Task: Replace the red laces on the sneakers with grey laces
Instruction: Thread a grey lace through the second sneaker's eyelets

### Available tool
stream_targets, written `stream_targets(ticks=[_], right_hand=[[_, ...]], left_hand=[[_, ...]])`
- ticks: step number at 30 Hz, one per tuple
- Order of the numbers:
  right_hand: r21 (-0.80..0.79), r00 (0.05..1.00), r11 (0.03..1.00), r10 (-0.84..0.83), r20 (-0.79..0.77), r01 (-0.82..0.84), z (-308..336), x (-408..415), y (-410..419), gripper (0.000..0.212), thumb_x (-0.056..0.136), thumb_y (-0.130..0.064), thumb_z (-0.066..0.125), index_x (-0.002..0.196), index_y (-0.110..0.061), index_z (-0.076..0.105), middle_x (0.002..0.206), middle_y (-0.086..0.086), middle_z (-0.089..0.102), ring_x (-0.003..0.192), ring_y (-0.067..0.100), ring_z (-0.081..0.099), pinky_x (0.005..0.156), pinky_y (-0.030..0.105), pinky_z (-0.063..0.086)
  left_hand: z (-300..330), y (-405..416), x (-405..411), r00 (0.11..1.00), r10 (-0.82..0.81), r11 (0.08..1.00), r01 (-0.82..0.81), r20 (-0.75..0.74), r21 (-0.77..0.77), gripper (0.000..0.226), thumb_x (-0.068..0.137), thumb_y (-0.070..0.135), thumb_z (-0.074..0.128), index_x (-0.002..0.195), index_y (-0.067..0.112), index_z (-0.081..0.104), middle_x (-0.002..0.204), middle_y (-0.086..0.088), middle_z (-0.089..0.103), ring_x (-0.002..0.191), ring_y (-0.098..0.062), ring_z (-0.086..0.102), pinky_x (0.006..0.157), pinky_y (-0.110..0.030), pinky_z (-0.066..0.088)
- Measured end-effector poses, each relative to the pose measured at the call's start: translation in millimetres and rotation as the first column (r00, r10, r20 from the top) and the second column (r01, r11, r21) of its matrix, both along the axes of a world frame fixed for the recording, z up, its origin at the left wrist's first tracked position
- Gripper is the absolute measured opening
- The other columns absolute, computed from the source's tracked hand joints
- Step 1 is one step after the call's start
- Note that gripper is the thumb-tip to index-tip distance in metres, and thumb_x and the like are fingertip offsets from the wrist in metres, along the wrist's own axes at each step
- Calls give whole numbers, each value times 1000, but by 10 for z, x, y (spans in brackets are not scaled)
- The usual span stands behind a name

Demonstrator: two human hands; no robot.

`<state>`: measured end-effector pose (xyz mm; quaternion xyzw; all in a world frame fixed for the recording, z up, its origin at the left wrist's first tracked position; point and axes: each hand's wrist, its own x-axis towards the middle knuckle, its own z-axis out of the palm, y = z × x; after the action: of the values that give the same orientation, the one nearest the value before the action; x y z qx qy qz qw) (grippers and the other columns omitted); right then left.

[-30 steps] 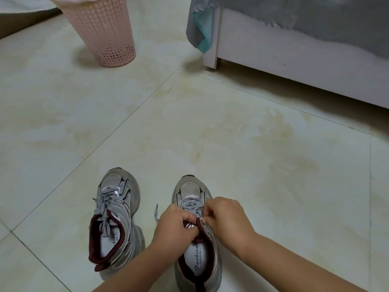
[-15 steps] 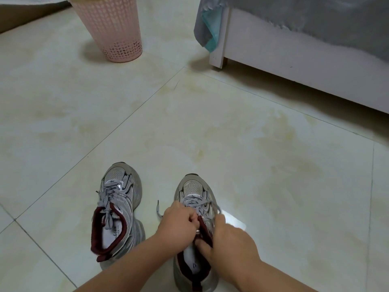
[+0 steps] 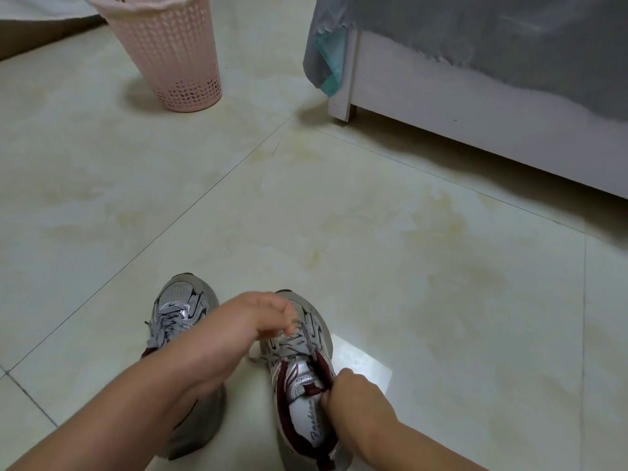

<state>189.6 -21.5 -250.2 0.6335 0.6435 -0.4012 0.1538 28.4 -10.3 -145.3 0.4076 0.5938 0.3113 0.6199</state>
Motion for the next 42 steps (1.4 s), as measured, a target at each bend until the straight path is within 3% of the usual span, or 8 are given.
stream_targets(ticks=[6,10,16,20,24,28,33,42], right_hand=[[15,999,1000,17,46,-17,18,4,-13,25,92,-16,34,111,-8,49,117,8,58,108,25,56,72,26,34],[147,995,984,97,23,-99,185,10,46,35,91,-41,42,117,-16,40,114,3,60,107,25,57,72,29,36],[186,714,953,-43,-699,239,494,-88,263,7,86,-32,53,89,-28,58,54,-15,49,50,0,41,51,14,32],[150,717,898,-221,-661,414,435,-59,447,41,92,-22,49,51,-18,50,43,-11,48,46,2,42,52,17,33],[1,728,871,-410,-550,491,250,75,611,38,91,-15,45,53,-13,49,43,-6,40,46,13,35,51,25,26],[-97,697,829,-520,-493,550,159,118,662,25,91,-15,45,68,-7,44,57,4,37,52,20,33,52,29,28],[271,858,869,-273,-435,414,316,61,586,57,86,-23,54,138,-18,31,100,0,54,83,13,49,80,26,36],[438,883,899,226,-413,-25,460,-246,409,24,90,-29,49,67,-20,46,64,-5,48,71,21,48,59,29,37]], left_hand=[[18,-27,-57,903,231,972,-228,363,-52,10,66,8,53,59,6,60,66,-5,54,70,-14,53,76,-32,44],[-33,53,20,998,26,992,-20,-49,123,20,80,9,58,61,17,58,64,9,59,69,-5,50,73,-20,38],[-68,98,166,996,-13,965,36,-92,259,22,86,7,57,70,18,65,69,7,64,70,-2,57,70,-11,44],[-485,112,-17,871,180,978,-106,-457,181,9,92,15,50,85,14,57,74,2,53,71,-12,47,68,-26,39],[-911,-93,-140,615,-285,954,256,-735,-156,26,89,16,51,115,22,49,111,-2,48,107,-19,46,94,-31,40],[-965,-177,-124,523,-227,937,347,-822,-38,12,90,27,48,84,33,40,94,7,38,101,-16,40,85,-27,34],[-729,-45,-142,815,-107,980,183,-570,77,25,90,20,54,67,25,45,59,10,47,54,-1,42,53,-15,33],[-421,34,-65,860,-97,972,190,-501,139,11,87,12,52,91,19,45,54,9,39,46,-3,34,50,-22,26]])
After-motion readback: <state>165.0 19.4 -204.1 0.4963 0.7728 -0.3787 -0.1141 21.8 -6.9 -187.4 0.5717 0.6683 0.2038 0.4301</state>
